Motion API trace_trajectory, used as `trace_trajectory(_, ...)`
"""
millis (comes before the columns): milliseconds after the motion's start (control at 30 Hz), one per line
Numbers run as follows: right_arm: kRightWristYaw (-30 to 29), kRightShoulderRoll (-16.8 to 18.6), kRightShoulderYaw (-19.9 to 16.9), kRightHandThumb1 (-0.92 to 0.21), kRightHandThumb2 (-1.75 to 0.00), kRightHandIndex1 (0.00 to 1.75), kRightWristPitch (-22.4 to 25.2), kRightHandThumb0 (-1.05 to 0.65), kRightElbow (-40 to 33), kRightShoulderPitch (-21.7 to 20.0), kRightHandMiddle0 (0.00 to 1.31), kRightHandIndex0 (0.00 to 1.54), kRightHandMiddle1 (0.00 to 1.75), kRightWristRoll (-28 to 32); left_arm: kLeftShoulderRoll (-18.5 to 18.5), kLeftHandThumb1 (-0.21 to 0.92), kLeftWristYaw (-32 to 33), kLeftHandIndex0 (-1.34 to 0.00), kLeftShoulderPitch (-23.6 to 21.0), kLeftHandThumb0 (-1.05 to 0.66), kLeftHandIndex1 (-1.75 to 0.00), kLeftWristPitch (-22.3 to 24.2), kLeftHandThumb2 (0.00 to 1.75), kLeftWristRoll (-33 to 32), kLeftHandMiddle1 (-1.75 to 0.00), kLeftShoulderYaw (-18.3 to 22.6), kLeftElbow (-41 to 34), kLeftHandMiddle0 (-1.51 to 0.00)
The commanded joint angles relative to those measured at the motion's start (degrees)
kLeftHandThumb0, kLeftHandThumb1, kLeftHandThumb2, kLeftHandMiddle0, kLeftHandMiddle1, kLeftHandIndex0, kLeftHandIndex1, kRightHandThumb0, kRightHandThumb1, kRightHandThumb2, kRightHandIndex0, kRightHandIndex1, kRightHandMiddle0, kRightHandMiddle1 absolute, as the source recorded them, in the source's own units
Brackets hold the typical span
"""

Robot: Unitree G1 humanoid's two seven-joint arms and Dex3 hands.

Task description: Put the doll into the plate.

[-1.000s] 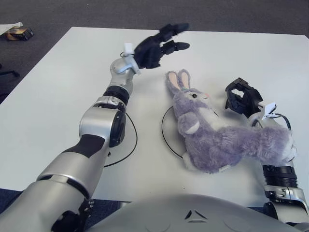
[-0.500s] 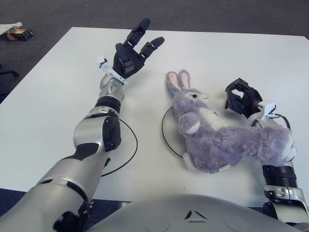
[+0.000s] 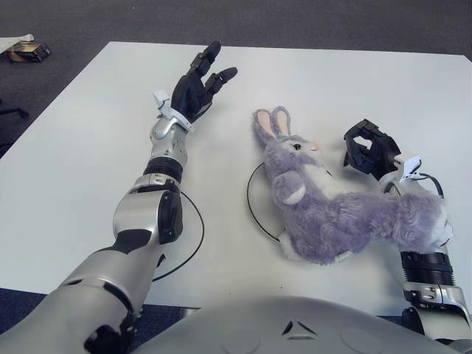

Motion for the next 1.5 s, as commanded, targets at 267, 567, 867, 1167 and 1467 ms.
trace_trajectory(267,0.40,1.31,1.43,-0.70,-0.82,1.75,3.79,-0.38,4.23,3.74,0.33,0.85,1.75,-0.81,-0.58,0.92,6.58,0.00,3.38,-0.96,-0.55,-2.09,0.99,3.96,-0.96,-2.63,-0.32,-0.31)
trace_trajectory(567,-7.50,3.82,0.32,-0.73,-0.79,1.75,0.67,-0.38,4.95,3.65,0.31,0.86,1.75,-4.07,-2.70,0.92,16.33,0.00,7.00,-0.93,-1.15,-2.00,0.93,7.49,-1.46,-4.98,-3.84,-0.70)
trace_trajectory(867,-17.12,9.58,-3.65,-0.67,-0.86,1.75,-12.44,-0.39,9.30,2.89,0.35,0.92,1.75,-4.43,-1.14,0.91,26.13,-0.18,8.76,-0.43,-1.72,-0.22,0.61,12.01,-1.72,-6.57,-1.47,-0.84)
trace_trajectory(1167,-26.32,12.68,-6.21,-0.58,-0.99,1.75,-26.01,-0.41,16.41,0.68,0.41,1.03,1.75,-6.52,-2.45,0.63,32.56,-0.38,9.15,-0.40,-1.75,0.76,0.93,13.91,-1.75,-7.84,-2.53,-1.13)
trace_trajectory(1467,-23.84,12.58,-7.14,-0.37,-1.25,1.75,-36.76,-0.46,22.17,-0.37,0.57,1.17,1.75,-4.95,-3.06,0.49,31.26,-0.48,11.99,-0.43,-1.75,2.19,1.10,12.13,-1.75,-7.85,-5.80,-1.26)
